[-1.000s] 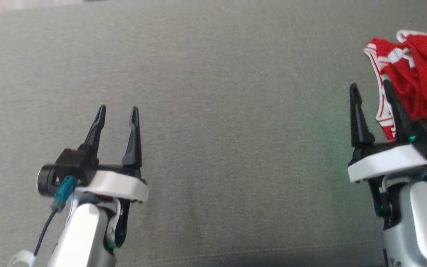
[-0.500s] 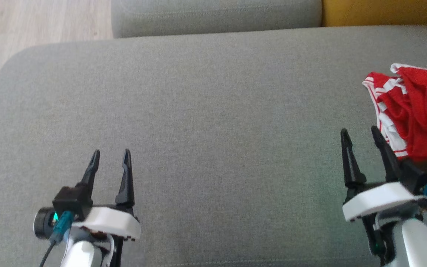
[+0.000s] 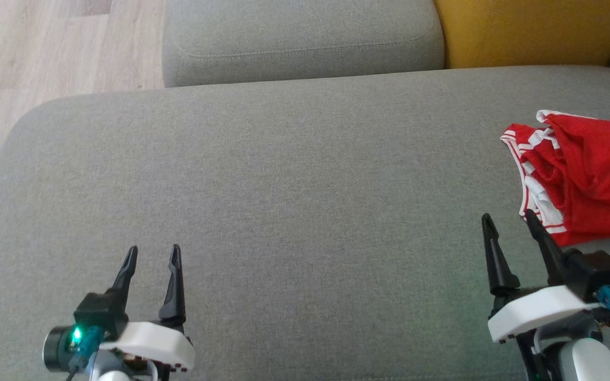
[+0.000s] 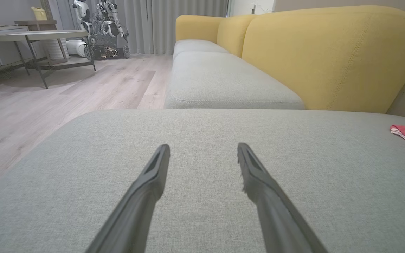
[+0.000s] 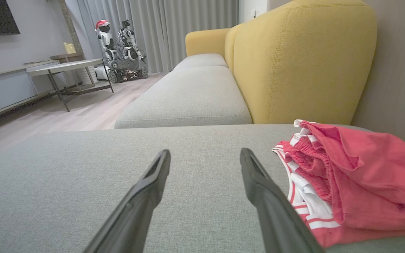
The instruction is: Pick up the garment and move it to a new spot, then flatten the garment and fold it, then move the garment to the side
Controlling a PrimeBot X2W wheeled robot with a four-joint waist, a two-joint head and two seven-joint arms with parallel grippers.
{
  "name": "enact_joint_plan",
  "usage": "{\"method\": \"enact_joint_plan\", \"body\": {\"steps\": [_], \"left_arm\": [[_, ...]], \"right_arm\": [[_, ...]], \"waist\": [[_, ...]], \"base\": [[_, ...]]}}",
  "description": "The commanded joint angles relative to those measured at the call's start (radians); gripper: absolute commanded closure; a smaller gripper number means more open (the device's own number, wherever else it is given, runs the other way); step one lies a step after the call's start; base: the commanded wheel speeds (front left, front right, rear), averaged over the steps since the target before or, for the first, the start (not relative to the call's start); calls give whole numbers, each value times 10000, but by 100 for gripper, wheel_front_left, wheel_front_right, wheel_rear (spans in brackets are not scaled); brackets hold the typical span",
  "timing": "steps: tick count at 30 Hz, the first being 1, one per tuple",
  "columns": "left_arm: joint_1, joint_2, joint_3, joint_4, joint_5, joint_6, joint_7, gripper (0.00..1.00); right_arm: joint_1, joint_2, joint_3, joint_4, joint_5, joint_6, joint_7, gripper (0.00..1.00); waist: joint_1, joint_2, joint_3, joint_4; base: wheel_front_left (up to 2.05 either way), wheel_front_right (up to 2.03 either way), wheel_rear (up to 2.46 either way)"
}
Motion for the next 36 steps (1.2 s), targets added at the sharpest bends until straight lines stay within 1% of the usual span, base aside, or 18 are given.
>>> {"method": "enact_joint_plan", "body": {"steps": [1,36], "left_arm": [[-272,162,338,-325,-33,37,-10,0],[-465,269,209,-153,-292,94,-19,0]], "right_arm": [[-217,-29,236,-441,-60,-9,54,0],[-124,-26,228,-767,-39,-9,205,0]], "waist": [[1,-1,-29,11],[1,-1,142,267]], "base": [[0,0,0],[0,0,0]]}}
